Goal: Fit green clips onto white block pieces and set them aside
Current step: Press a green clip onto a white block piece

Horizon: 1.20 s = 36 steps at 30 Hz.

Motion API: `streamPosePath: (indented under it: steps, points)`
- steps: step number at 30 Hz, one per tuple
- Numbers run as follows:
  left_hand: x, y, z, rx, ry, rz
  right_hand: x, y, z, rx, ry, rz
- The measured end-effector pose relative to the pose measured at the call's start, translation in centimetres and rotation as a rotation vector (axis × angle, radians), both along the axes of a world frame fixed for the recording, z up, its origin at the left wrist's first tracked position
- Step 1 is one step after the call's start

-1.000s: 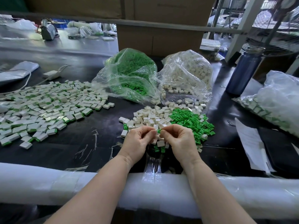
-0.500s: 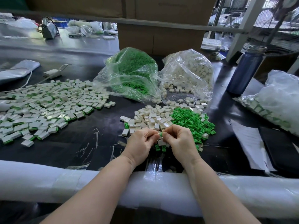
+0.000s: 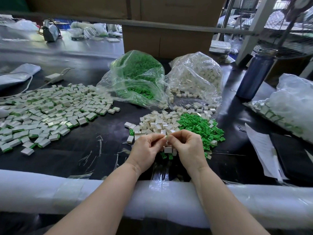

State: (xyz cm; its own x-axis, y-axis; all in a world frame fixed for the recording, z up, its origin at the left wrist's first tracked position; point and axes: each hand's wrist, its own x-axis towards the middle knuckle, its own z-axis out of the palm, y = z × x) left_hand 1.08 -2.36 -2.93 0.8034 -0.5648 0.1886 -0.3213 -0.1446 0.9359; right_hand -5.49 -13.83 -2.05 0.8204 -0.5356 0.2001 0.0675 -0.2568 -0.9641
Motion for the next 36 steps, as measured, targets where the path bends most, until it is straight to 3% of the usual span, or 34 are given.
streamPosePath:
  steps: [12,18,27,36]
  points:
    - [0.00,0.13,0.14,-0.059,0.089,0.055,-0.21,0.38,0.10,-0.167,-0.043,0.063]
    - [-0.06,0.25,0.40,-0.193,0.194,-0.005,-0.07,-0.02,0.04,-0.129,-0.080,-0.003]
    - [-0.54,0.23,0.95,-0.115,0.105,-0.040,-0.12,0.22,-0.04,0.028,-0.039,0.222]
    - [-0.26,0.36,0.88,-0.119,0.103,0.004,-0.05,-0.04,-0.05,0.085,-0.072,0.125]
